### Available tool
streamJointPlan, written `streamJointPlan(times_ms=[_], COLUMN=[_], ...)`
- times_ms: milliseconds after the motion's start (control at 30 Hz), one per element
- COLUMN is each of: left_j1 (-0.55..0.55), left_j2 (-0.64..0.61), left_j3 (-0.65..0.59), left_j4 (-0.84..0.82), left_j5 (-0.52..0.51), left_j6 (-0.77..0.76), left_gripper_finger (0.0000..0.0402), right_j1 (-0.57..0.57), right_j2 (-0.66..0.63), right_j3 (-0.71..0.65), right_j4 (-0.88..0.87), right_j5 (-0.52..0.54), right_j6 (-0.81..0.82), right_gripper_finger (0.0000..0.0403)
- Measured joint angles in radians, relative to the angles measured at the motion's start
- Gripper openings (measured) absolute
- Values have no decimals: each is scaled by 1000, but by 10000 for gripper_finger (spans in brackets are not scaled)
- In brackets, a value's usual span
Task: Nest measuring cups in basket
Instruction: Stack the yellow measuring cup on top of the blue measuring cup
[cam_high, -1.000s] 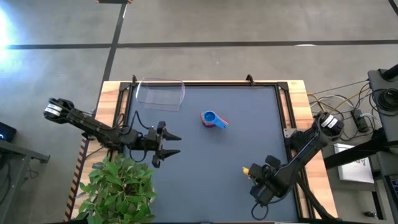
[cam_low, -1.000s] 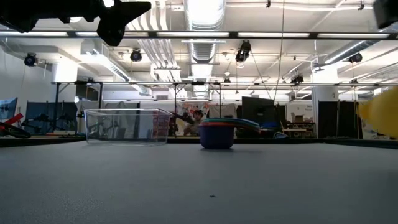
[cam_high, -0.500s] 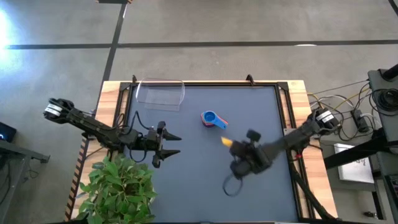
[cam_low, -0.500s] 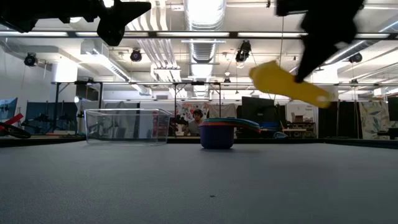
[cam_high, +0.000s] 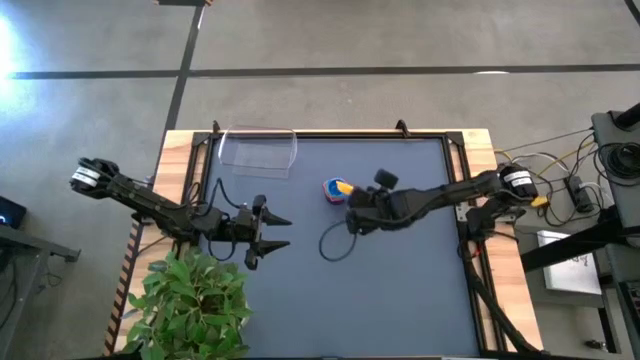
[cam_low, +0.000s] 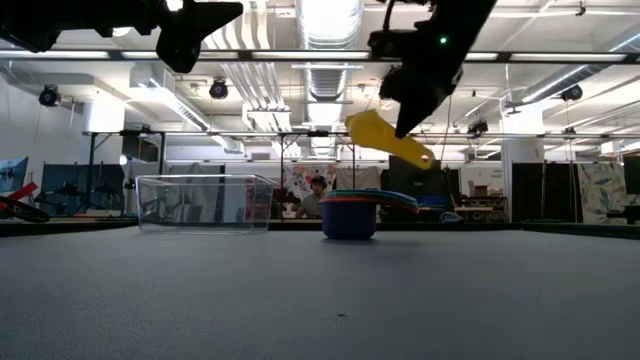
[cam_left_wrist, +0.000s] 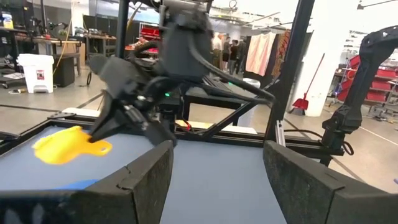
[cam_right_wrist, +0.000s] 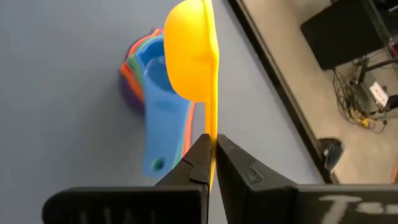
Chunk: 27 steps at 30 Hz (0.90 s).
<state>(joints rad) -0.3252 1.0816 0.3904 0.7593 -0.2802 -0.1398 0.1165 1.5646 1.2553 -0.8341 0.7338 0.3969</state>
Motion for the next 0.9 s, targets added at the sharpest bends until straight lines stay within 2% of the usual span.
streamJointPlan(times_ms=[233, 433, 533, 633, 767, 900], left_j1=[1, 2, 3, 3, 3, 3], left_j2=[0, 0, 0, 0, 0, 0], left_j3=[0, 0, 0, 0, 0, 0], left_j4=[0, -8, -13, -17, -21, -25], left_j5=[-2, -27, -28, -28, -28, -28], left_j6=[0, 0, 0, 0, 0, 0], left_gripper_finger=[233, 233, 233, 233, 233, 233], right_j1=[-75, -83, -80, -80, -80, -80], right_j2=[0, 15, 62, 125, 204, 261], right_j3=[0, 4, 35, 74, 154, 217], right_j4=[58, 94, 83, 47, -71, -130], right_j5=[1, 0, 1, 18, 109, 100], right_j6=[-73, -131, -157, -190, -189, -190], right_gripper_finger=[8, 8, 8, 8, 8, 8])
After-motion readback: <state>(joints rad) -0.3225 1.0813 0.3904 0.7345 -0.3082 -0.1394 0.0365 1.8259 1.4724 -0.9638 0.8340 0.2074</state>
